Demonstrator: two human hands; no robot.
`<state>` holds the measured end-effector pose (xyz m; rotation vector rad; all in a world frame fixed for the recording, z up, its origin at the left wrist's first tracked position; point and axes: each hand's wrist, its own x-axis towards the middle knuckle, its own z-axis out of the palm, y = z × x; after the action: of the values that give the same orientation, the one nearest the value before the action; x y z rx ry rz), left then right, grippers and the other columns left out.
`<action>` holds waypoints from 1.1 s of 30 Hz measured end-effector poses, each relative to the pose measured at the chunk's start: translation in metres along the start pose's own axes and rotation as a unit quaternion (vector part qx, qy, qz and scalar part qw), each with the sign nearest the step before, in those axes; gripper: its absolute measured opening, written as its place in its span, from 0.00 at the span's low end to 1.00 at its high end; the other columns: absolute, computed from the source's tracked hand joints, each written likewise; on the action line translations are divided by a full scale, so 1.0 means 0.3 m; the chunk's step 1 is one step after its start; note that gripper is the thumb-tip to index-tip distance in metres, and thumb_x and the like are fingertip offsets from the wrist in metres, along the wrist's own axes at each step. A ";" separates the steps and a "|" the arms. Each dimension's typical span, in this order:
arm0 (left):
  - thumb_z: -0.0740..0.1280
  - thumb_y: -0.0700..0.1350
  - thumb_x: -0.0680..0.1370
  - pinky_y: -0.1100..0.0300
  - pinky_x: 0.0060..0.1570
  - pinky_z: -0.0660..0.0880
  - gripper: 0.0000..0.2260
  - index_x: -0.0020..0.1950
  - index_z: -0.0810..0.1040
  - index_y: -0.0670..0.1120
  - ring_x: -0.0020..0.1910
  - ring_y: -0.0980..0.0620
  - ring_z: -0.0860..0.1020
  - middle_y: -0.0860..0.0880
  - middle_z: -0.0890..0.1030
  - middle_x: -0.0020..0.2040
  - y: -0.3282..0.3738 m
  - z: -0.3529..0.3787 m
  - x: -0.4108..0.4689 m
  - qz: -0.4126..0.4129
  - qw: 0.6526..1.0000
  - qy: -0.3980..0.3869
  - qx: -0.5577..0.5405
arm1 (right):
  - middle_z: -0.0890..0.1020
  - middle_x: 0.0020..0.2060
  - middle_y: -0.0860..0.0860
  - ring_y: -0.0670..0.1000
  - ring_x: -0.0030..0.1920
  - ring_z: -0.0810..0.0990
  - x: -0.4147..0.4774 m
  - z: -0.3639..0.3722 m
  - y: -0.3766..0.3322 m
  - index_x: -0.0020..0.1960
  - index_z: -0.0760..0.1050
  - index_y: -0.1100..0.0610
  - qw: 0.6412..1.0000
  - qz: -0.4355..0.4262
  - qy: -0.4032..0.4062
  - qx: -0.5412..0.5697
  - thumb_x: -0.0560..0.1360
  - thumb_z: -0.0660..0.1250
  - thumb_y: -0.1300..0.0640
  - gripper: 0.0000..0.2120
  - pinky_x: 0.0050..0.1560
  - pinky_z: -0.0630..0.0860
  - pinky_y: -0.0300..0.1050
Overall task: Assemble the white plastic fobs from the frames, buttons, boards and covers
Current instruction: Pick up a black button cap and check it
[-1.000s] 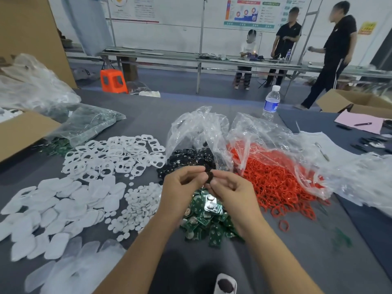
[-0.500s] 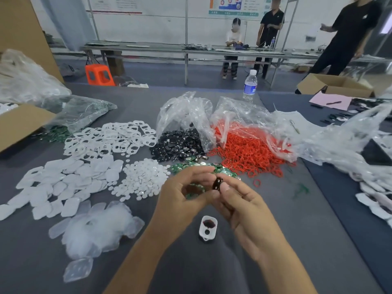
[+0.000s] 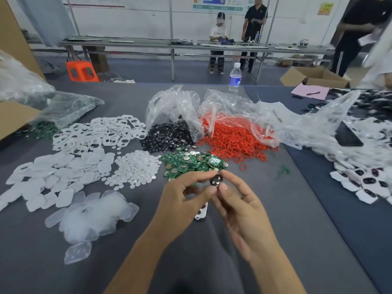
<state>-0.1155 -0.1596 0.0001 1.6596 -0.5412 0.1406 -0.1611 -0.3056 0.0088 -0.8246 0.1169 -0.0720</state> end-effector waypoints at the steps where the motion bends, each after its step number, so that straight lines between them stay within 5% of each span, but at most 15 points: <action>1: 0.73 0.46 0.77 0.44 0.59 0.80 0.15 0.62 0.84 0.58 0.60 0.51 0.83 0.56 0.84 0.60 -0.015 0.002 -0.002 -0.007 1.000 -0.005 -0.004 | 0.85 0.46 0.58 0.51 0.46 0.85 -0.001 -0.003 0.008 0.55 0.84 0.58 1.000 -0.001 0.006 0.008 0.72 0.70 0.64 0.13 0.49 0.81 0.41; 4: 0.72 0.46 0.77 0.46 0.61 0.80 0.15 0.62 0.84 0.59 0.63 0.51 0.81 0.54 0.83 0.61 -0.053 0.013 -0.003 -0.009 1.000 -0.010 0.005 | 0.84 0.49 0.60 0.52 0.47 0.85 0.006 -0.011 0.038 0.53 0.85 0.59 0.999 -0.006 0.025 0.023 0.71 0.70 0.64 0.12 0.49 0.81 0.40; 8: 0.71 0.48 0.78 0.66 0.57 0.77 0.17 0.62 0.80 0.68 0.57 0.59 0.81 0.57 0.80 0.60 -0.096 0.027 -0.001 -0.016 0.999 -0.020 0.042 | 0.83 0.52 0.63 0.55 0.50 0.84 0.039 -0.032 0.084 0.57 0.78 0.63 0.998 -0.022 0.050 0.017 0.73 0.69 0.62 0.14 0.55 0.82 0.45; 13: 0.79 0.53 0.73 0.62 0.68 0.67 0.37 0.78 0.66 0.63 0.68 0.61 0.69 0.64 0.73 0.67 -0.191 -0.010 -0.037 -0.113 0.977 -0.034 0.177 | 0.84 0.43 0.57 0.52 0.46 0.85 0.100 -0.111 0.094 0.54 0.76 0.61 0.994 -0.032 0.102 -0.005 0.80 0.64 0.66 0.05 0.48 0.83 0.43; 17: 0.79 0.63 0.68 0.59 0.69 0.57 0.50 0.82 0.53 0.63 0.69 0.61 0.64 0.67 0.73 0.65 -0.232 -0.011 -0.062 -0.127 0.942 -0.097 0.297 | 0.84 0.39 0.53 0.49 0.41 0.83 0.139 -0.165 0.083 0.52 0.78 0.62 0.975 -0.038 0.071 -0.206 0.79 0.66 0.67 0.04 0.43 0.81 0.39; 19: 0.78 0.63 0.68 0.59 0.67 0.58 0.49 0.82 0.54 0.62 0.67 0.63 0.67 0.69 0.76 0.63 -0.238 -0.003 -0.065 -0.112 0.946 -0.072 0.297 | 0.85 0.39 0.49 0.47 0.41 0.83 0.150 -0.178 0.087 0.51 0.80 0.58 0.933 -0.059 0.029 -0.353 0.79 0.68 0.66 0.05 0.44 0.79 0.37; 22: 0.79 0.62 0.68 0.57 0.69 0.62 0.47 0.82 0.57 0.61 0.64 0.62 0.69 0.68 0.78 0.60 -0.238 -0.002 -0.071 -0.107 0.949 -0.041 0.293 | 0.84 0.43 0.43 0.41 0.44 0.81 0.171 -0.184 0.086 0.51 0.81 0.49 0.816 -0.128 -0.038 -0.562 0.78 0.69 0.62 0.08 0.45 0.75 0.30; 25: 0.79 0.60 0.69 0.53 0.69 0.65 0.46 0.82 0.60 0.57 0.63 0.60 0.70 0.65 0.80 0.61 -0.239 -0.001 -0.076 -0.106 0.955 -0.029 0.277 | 0.81 0.48 0.46 0.42 0.48 0.79 0.190 -0.180 0.083 0.55 0.80 0.53 0.710 -0.193 -0.139 -0.663 0.78 0.70 0.60 0.07 0.49 0.74 0.33; 33: 0.82 0.55 0.66 0.56 0.67 0.67 0.47 0.80 0.62 0.58 0.64 0.56 0.72 0.68 0.73 0.53 -0.246 -0.001 -0.070 -0.129 0.952 -0.027 0.275 | 0.80 0.47 0.50 0.54 0.50 0.75 0.209 -0.162 0.096 0.57 0.78 0.56 0.597 -0.232 -0.238 -0.730 0.73 0.69 0.62 0.12 0.49 0.74 0.47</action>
<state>-0.1025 -0.1487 -0.0747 2.2694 -0.3324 0.0543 -0.1048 -0.3285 -0.0498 -2.5144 -0.6791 -0.2600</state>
